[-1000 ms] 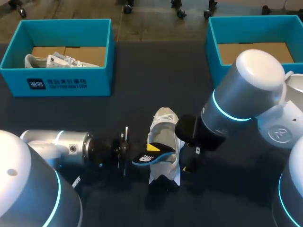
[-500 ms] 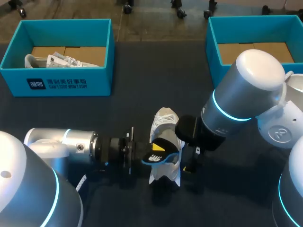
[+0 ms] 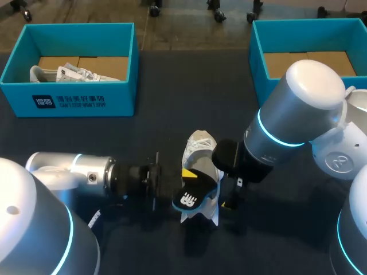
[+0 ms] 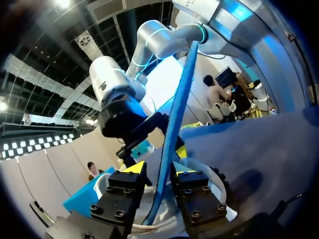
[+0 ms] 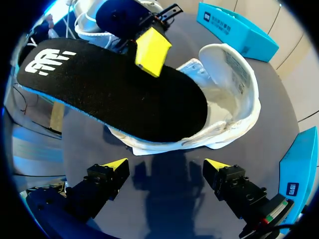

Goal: Take the shoe out of the shoebox, open the shoe tongue, remove and reinsert the insole, then place the shoe into the shoebox

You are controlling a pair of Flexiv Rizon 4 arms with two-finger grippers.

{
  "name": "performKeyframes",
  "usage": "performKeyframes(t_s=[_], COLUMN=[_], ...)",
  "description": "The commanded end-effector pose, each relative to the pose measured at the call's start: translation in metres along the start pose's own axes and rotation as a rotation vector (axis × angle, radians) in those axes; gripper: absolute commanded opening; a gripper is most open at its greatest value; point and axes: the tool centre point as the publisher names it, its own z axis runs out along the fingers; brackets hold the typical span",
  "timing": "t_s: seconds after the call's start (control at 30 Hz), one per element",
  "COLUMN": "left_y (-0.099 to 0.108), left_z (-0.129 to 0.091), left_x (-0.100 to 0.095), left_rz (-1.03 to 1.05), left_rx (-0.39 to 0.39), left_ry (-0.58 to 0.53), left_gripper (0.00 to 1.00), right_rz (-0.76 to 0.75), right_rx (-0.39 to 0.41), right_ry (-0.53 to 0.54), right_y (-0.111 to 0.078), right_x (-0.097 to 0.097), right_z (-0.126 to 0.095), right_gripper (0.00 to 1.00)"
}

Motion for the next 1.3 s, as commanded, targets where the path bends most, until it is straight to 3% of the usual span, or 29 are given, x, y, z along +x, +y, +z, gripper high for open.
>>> performKeyframes(t_s=[0.03, 0.1, 0.43, 0.47, 0.53, 0.9, 1.3], left_y=[-0.010, -0.012, -0.017, -0.015, -0.012, 0.013, 0.039], left_z=[-0.003, -0.001, 0.014, 0.015, 0.017, 0.016, 0.016], left_x=[0.001, 0.002, 0.003, 0.003, 0.003, 0.004, 0.003], left_rz=[0.009, 0.019, 0.057, 0.064, 0.062, 0.049, 0.063], left_rx=[-0.012, -0.014, -0.101, -0.114, -0.119, -0.091, -0.164], left_ry=[0.015, 0.024, 0.083, 0.084, 0.087, 0.059, 0.050], left_gripper=[0.29, 0.25, 0.29, 0.26, 0.00, 0.00, 0.00], right_rz=[0.001, 0.001, 0.001, 0.001, 0.001, 0.001, 0.001], right_rx=[-0.001, -0.001, -0.001, -0.001, -0.001, -0.001, -0.001], right_ry=[-0.003, -0.003, -0.003, -0.003, -0.003, -0.003, -0.003], right_y=[0.000, 0.000, 0.000, 0.000, 0.000, 0.000, 0.000], right_x=[0.001, 0.001, 0.001, 0.001, 0.001, 0.001, 0.001], right_z=[0.002, 0.002, 0.002, 0.002, 0.002, 0.002, 0.002], right_gripper=[1.00, 1.00, 1.00, 1.00, 1.00, 1.00, 1.00])
